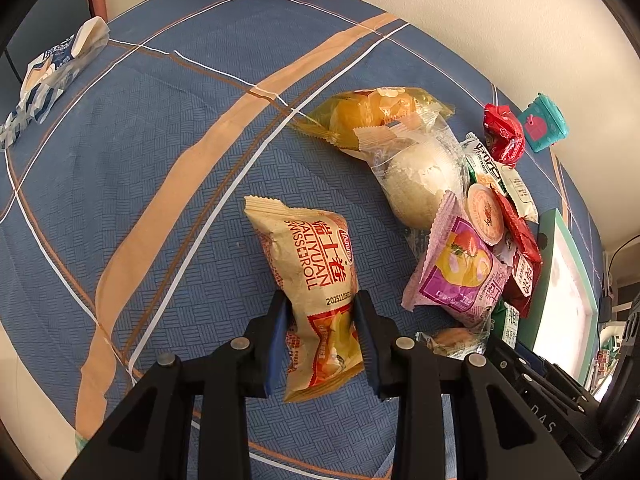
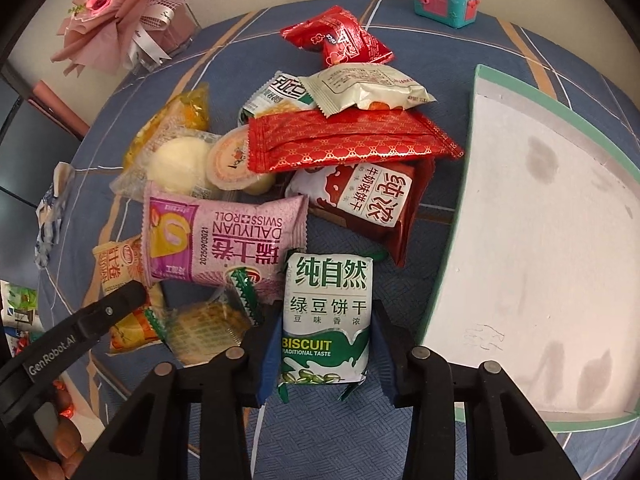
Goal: Organize snacks
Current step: 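Carry both snacks into the white tray and open both tools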
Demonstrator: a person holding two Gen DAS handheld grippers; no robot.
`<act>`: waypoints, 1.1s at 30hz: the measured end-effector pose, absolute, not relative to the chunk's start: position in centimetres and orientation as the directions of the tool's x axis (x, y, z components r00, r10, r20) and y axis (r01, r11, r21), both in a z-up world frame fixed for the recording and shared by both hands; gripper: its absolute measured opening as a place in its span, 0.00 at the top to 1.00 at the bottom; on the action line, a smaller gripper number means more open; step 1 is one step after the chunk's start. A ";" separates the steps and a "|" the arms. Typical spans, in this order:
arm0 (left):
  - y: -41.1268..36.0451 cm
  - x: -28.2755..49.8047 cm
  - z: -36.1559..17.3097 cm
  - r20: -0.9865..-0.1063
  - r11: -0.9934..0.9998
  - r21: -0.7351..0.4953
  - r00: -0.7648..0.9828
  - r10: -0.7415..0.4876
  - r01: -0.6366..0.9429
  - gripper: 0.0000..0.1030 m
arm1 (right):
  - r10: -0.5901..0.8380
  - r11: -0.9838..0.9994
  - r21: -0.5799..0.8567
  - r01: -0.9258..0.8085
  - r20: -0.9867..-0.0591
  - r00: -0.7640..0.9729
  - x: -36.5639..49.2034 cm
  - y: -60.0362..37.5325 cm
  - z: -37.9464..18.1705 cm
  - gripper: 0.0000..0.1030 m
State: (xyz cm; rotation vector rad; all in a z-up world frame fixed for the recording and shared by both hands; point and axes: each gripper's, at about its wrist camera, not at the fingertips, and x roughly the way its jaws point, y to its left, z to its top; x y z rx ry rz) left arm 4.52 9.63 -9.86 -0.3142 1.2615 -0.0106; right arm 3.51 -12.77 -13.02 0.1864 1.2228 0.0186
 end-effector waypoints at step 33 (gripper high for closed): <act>1.4 4.4 -0.8 -0.889 0.972 -0.227 0.419 -0.185 -0.053 0.67 | 0.093 0.919 0.252 0.305 -0.887 0.452 1.6 -21.5 -6.1 0.59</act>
